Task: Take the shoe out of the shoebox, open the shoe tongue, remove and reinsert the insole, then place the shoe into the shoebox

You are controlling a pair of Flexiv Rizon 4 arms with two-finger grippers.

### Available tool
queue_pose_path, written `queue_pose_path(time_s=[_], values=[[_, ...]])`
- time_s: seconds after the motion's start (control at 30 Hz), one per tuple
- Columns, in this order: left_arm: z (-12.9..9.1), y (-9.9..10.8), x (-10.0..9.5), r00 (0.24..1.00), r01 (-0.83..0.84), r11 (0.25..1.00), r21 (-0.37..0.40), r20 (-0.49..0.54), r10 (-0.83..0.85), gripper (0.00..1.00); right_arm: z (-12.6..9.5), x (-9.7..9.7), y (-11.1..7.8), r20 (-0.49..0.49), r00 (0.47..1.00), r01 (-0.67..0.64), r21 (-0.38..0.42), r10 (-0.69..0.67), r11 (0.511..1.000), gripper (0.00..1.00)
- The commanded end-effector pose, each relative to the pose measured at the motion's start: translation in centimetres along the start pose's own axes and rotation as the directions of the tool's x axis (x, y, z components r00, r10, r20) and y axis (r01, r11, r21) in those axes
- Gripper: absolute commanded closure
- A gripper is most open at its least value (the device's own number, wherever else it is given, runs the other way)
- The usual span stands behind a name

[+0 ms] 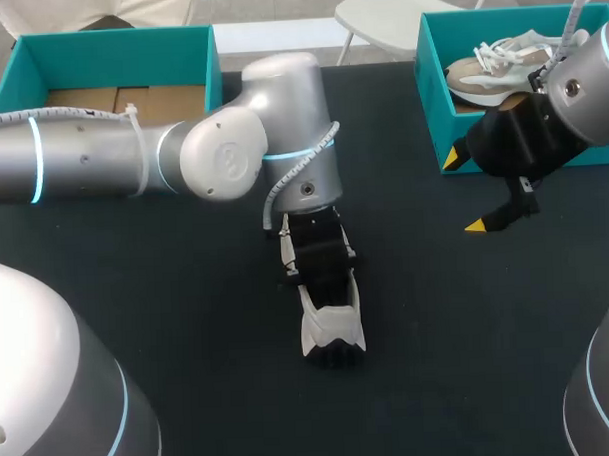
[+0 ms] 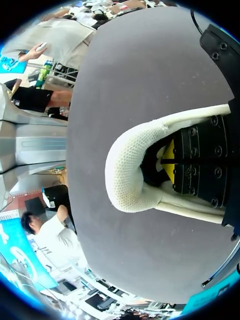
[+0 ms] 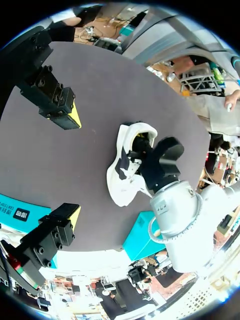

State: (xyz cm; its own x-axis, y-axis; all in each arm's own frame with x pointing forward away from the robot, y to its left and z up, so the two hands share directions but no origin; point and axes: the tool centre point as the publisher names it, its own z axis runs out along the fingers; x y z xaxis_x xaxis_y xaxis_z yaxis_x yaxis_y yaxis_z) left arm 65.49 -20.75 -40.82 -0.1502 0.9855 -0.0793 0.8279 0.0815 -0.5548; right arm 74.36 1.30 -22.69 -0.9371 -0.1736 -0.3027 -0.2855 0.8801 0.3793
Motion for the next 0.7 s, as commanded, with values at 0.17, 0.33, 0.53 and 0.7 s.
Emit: queue_pose_path(time_s=[0.17, 0.33, 0.53, 0.7], values=[[1.6, 1.9, 0.6, 0.999, 0.032, 0.984, -0.174, -0.002, -0.033, 1.00, 0.1, 0.0, 0.0, 0.001, 1.000, -0.001, 0.004, 0.001, 1.000, 0.00], [1.1, 3.8, 1.3, 0.997, 0.062, 0.952, -0.299, -0.017, -0.071, 1.00, 0.1, 0.0, 0.0, 0.001, 1.000, -0.001, 0.004, 0.001, 1.000, 0.00], [1.3, 6.1, 1.9, 0.994, 0.070, 0.923, -0.379, -0.048, -0.095, 1.00, 0.1, 0.0, 0.0, 0.001, 1.000, -0.001, 0.004, 0.001, 1.000, 0.00], [1.5, 7.2, 1.8, 0.996, 0.055, 0.904, -0.424, -0.041, -0.080, 1.00, 0.1, 0.0, 0.0, 0.001, 1.000, -0.001, 0.004, 0.001, 1.000, 0.00]])
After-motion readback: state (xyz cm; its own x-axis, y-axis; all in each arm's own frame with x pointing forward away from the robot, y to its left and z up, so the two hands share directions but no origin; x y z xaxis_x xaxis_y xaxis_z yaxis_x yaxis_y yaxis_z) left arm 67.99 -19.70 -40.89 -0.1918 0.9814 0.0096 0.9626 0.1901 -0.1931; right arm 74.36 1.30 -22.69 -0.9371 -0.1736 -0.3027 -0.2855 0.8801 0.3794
